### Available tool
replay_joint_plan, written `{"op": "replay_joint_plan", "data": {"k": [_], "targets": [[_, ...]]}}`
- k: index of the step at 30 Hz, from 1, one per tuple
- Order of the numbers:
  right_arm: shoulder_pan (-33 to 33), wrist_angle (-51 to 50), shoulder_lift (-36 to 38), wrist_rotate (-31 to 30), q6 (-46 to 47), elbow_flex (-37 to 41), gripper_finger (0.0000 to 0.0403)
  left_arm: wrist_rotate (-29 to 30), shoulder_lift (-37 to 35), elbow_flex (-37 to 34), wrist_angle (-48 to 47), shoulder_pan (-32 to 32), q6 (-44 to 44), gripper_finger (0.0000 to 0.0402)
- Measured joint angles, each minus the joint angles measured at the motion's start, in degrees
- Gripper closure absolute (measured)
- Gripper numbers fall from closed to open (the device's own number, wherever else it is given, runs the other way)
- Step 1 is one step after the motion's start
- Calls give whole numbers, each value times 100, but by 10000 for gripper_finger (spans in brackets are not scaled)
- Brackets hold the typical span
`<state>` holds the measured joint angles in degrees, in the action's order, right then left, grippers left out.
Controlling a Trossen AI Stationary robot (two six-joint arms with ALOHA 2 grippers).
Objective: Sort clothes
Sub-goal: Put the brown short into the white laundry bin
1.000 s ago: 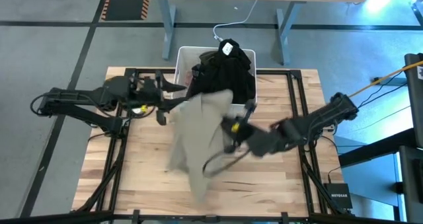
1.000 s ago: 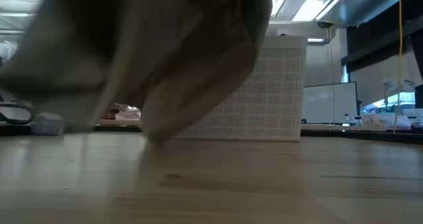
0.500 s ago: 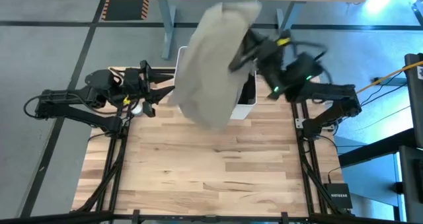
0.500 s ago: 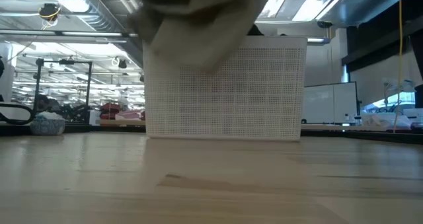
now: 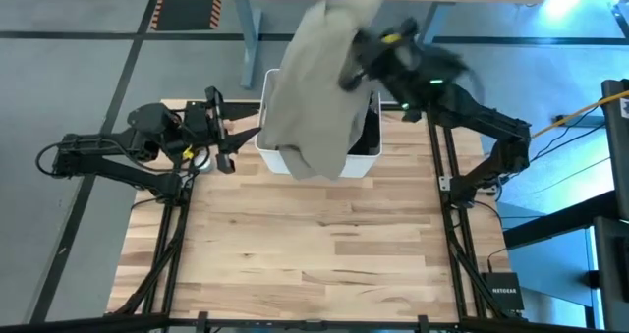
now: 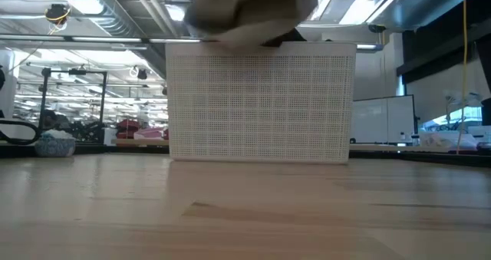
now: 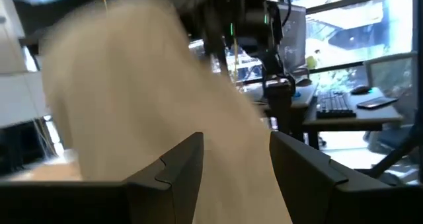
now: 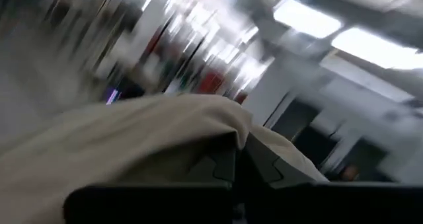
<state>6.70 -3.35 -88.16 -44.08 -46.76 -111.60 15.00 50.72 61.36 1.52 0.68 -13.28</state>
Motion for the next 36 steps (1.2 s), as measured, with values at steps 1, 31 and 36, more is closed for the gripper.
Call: {"op": "replay_joint_plan", "data": {"k": [1,31,36], "targets": [[91,-637,-28,24,332,34,396,0,0,0,8,-38,-85,231],[2268,-2939,-2057,4411,3928,2908,389,-1506,1691,0,-345,-1667,-816,231],[2220,-3458,-2013,4324,4355,2605,344,-1504,1712,-4,74,-1527,-508,231]]}}
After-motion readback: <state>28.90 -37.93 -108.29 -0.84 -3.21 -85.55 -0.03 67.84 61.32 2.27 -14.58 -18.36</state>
